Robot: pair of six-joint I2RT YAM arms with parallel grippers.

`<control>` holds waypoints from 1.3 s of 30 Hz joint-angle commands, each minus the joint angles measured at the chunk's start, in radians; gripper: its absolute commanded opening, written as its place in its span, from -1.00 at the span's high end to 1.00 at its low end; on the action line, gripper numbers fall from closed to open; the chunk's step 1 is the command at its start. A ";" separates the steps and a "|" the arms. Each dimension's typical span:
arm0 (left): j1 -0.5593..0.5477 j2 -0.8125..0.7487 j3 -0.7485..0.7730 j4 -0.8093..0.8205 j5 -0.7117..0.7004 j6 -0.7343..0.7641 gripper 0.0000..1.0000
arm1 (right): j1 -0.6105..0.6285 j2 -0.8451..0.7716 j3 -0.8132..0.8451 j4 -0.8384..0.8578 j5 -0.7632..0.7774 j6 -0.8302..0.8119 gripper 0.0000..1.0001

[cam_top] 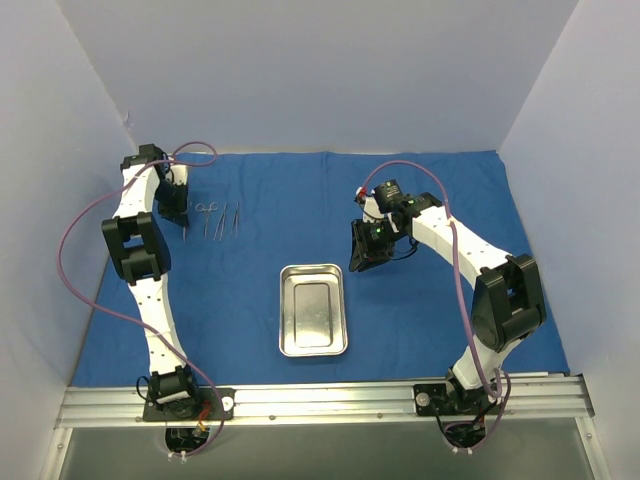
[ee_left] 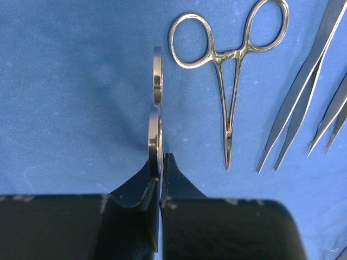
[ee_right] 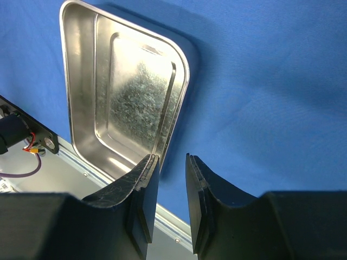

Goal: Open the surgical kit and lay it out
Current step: Place the medical item in the surgical kit.

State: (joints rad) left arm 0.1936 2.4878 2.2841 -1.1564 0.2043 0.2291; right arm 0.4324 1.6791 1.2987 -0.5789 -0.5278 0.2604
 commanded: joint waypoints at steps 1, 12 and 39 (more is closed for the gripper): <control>0.012 0.025 0.057 -0.016 -0.011 0.009 0.85 | -0.004 -0.012 0.007 -0.009 -0.001 0.003 0.46; 0.010 0.048 0.087 -0.020 -0.043 -0.005 0.61 | -0.004 0.004 0.010 -0.010 -0.006 0.000 0.46; 0.029 -0.515 -0.301 0.342 -0.204 -0.329 -0.03 | -0.004 -0.048 -0.021 0.039 0.166 0.036 -0.50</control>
State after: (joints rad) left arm 0.2199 2.2211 2.0949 -0.9833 -0.0040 0.0132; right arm 0.4324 1.6897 1.2961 -0.5533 -0.4484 0.2745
